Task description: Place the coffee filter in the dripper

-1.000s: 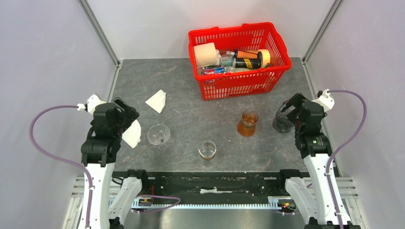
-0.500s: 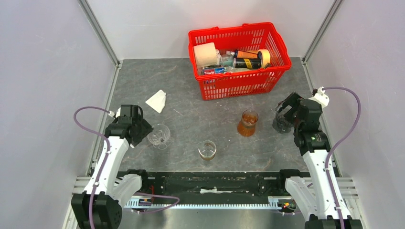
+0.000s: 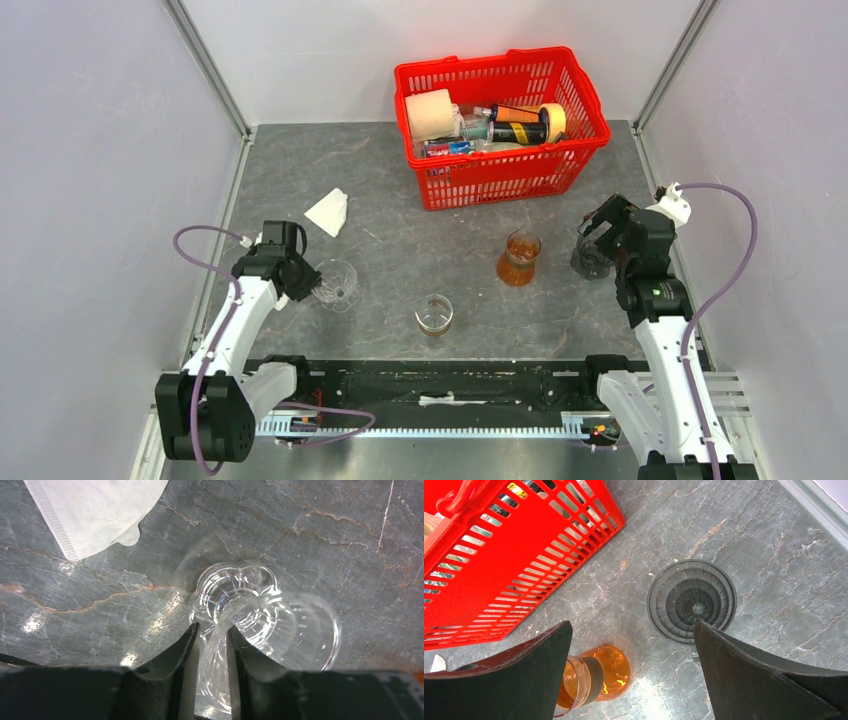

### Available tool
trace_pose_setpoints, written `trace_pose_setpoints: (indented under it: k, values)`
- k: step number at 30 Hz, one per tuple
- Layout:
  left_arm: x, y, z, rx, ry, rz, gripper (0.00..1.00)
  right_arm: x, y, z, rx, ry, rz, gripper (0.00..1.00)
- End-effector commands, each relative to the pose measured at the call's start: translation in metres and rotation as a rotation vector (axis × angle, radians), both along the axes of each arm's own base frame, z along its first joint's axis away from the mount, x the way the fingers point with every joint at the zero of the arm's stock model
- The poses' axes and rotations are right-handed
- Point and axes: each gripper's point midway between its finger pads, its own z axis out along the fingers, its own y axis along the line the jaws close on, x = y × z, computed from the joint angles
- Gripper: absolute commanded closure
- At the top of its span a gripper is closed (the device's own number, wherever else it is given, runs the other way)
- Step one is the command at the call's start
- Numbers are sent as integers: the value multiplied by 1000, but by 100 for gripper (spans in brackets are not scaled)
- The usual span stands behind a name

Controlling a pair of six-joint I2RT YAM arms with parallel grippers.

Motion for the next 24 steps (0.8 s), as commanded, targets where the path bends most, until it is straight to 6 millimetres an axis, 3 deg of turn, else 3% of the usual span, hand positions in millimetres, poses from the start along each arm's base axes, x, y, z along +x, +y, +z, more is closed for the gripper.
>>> trace_pose_setpoints:
  k: [1,6,9,16,20,24]
  values:
    - [13,-4,2,-33,-46,15,73,-1,-4,9,-17,-25,-12,1]
    - [18,-4,11,-25,-78,3,94,0,-3,7,-15,-20,-8,1]
    - [24,-5,23,-28,-111,-7,98,1,-1,7,-11,-18,1,1]
    - [50,-25,70,-50,-246,-115,98,4,9,8,-14,-14,74,1]
    - [59,-54,97,-100,-314,-268,98,6,22,9,-8,-20,162,1]
    - [60,-101,135,-233,-425,-485,98,7,27,9,-6,-19,194,1]
